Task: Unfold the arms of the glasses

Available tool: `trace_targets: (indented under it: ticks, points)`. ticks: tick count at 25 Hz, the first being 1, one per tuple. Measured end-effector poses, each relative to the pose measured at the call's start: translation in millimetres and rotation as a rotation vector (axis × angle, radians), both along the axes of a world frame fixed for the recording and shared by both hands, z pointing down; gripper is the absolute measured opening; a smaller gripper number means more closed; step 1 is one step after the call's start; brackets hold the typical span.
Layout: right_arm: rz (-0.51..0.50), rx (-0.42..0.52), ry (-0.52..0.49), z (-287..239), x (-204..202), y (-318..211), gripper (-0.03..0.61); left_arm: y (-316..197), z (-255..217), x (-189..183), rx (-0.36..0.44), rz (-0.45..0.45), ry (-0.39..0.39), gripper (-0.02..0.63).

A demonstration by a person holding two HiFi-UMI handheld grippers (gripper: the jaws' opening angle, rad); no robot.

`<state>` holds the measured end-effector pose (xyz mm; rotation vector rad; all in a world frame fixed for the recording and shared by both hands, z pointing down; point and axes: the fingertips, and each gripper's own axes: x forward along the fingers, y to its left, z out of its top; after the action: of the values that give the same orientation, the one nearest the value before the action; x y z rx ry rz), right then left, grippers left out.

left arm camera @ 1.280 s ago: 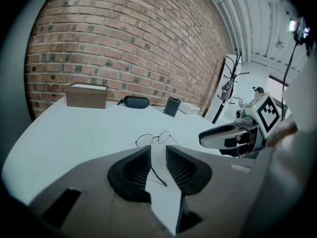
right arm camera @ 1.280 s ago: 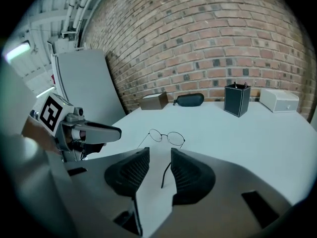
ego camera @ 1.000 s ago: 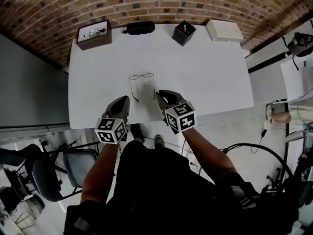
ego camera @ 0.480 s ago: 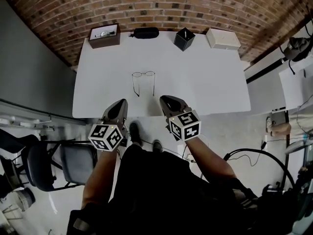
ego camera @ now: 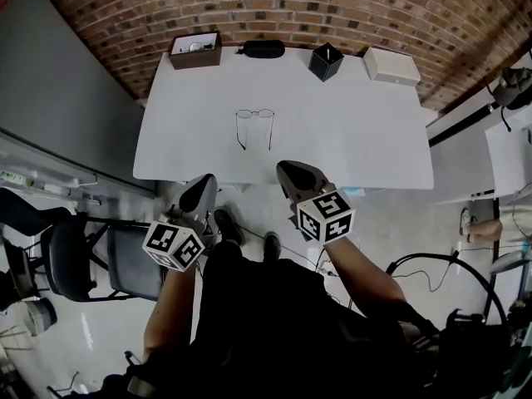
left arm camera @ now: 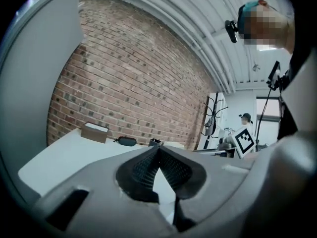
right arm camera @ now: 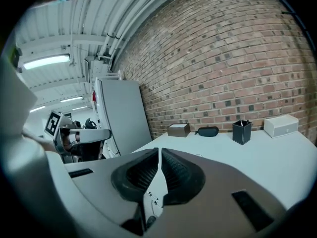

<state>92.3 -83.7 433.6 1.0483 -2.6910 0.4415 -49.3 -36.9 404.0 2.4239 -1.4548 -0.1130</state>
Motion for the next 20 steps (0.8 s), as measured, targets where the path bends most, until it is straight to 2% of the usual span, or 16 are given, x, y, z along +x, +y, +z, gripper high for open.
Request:
trace_targets:
  ticks: [2, 6, 8, 11, 15, 20]
  points:
    - [0.003, 0.021, 0.000, -8, -2, 2, 0.023, 5, -7, -5, 0.022, -0.020, -0.026, 0.009]
    - [-0.018, 0.149, 0.065, -33, -15, 10, 0.023, 10, -19, -12, 0.047, 0.008, -0.033, 0.009]
    - [-0.016, 0.158, 0.049, -42, -23, 11, 0.023, 9, -21, -16, 0.065, 0.028, -0.031, 0.009]
    - [0.004, 0.156, 0.038, -49, -35, 11, 0.023, 6, -30, -31, 0.075, 0.015, 0.023, 0.009]
    - [0.034, 0.147, 0.030, -62, -52, 18, 0.023, 18, -47, -53, 0.094, 0.026, -0.031, 0.009]
    - [0.077, 0.187, 0.058, -85, -67, 24, 0.023, 29, -65, -91, 0.062, -0.019, -0.008, 0.009]
